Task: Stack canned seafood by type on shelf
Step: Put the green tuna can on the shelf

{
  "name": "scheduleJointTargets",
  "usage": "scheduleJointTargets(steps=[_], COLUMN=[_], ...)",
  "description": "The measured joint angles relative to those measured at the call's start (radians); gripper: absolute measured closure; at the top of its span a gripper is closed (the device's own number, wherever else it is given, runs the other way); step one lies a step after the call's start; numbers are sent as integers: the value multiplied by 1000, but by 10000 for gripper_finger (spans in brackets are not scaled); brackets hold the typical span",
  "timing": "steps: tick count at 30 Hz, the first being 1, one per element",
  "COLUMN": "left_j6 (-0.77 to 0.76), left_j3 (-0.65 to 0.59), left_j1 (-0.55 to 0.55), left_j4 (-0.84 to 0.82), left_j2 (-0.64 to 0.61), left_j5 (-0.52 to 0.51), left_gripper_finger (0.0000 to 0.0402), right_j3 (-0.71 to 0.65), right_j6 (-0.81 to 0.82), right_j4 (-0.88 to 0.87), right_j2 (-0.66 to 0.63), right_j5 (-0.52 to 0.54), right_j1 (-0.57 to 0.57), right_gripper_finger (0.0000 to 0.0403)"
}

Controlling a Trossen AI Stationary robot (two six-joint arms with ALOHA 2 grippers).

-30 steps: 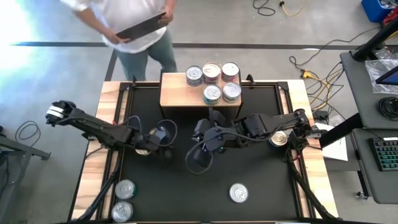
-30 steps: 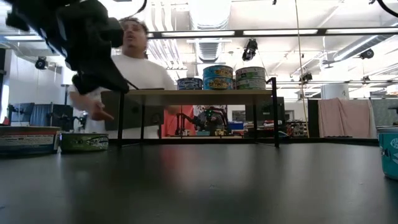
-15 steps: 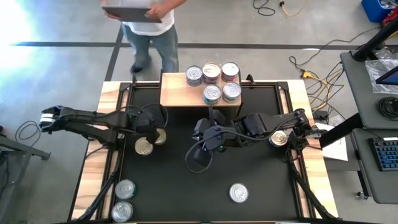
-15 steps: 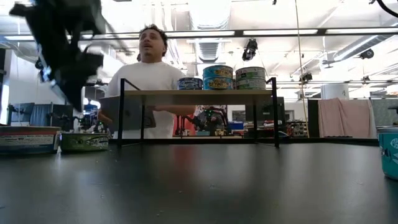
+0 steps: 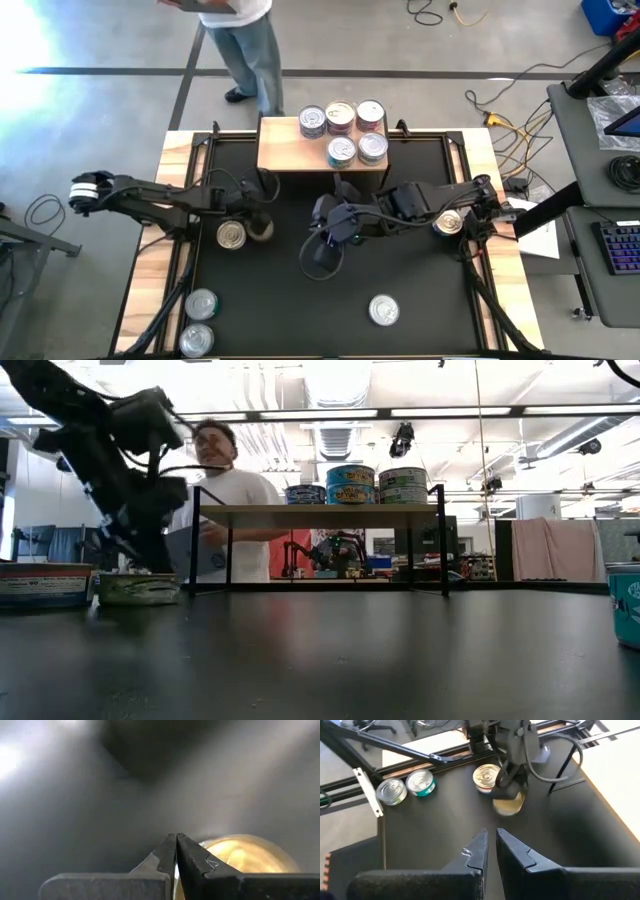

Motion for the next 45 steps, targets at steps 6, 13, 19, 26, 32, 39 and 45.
scheduleJointTargets(steps=[6, 13, 19, 26, 32, 39, 45], left_j6=[17, 115, 111, -28, -11, 58, 160], left_j3=[-3, 232, 414, 392, 310, 349, 499], left_j1=[-100, -259, -322, -375, -376, -400, -439], left_j4=[412, 36, -480, -582, -322, -127, -72], left_j2=[71, 97, 95, 96, 167, 374, 537], left_j5=[309, 298, 154, 129, 35, 103, 44], left_gripper_finger=[401, 401, 401, 401, 401, 402, 401], right_j3=[0, 0, 0, 0, 0, 0, 0], right_j6=[-6, 6, 4, -1, -13, -11, 8], right_j4=[-19, -134, -156, -155, -155, -155, -155], right_j2=[0, 0, 0, 0, 0, 0, -4], right_j5=[-20, -14, -13, -12, -13, -14, -21], right_j1=[0, 0, 2, 10, 11, 13, 14], right_gripper_finger=[374, 374, 374, 375, 374, 374, 374])
